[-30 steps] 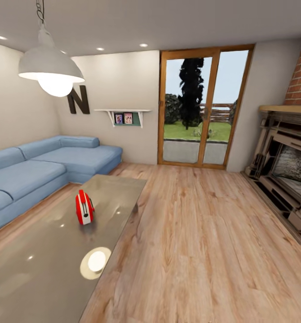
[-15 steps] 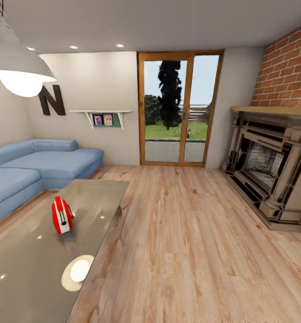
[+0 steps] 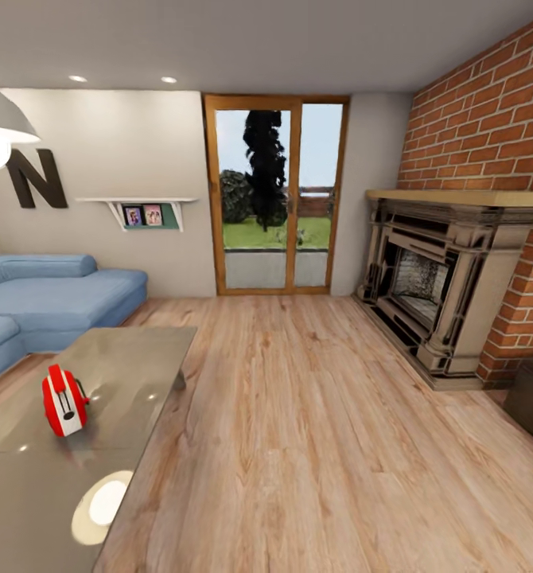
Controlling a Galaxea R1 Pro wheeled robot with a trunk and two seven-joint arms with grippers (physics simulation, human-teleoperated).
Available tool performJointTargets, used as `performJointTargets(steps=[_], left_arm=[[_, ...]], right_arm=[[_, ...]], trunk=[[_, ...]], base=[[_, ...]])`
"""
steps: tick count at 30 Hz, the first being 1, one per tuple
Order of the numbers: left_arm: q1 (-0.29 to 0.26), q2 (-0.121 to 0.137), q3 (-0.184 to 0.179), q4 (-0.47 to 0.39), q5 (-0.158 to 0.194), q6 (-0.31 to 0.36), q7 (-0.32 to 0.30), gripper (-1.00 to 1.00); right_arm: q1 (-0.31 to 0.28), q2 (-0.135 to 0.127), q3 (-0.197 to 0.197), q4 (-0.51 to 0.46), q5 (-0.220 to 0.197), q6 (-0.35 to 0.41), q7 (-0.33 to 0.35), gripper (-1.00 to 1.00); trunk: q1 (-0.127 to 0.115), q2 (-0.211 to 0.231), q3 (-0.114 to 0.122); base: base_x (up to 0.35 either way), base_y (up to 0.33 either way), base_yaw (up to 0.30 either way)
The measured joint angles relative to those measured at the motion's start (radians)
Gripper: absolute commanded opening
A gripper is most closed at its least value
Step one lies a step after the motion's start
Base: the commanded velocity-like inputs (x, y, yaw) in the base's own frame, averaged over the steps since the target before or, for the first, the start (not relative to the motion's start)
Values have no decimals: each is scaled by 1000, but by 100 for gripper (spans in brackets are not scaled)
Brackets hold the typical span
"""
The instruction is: Turn on the radio receiver that's on the table in the living room.
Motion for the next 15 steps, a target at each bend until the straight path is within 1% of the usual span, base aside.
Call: performJointTargets(steps=[5,15], left_arm=[[0,1,-3,0,0,2,2,100],[0,1,-1,0,1,3,1,100]], right_arm=[[0,0,0,0,0,1,0,100],[0,0,1,0,0,1,0,100]], trunk=[[0,0,1],[0,0,1]], base=[[250,0,-37],[316,0,-4]])
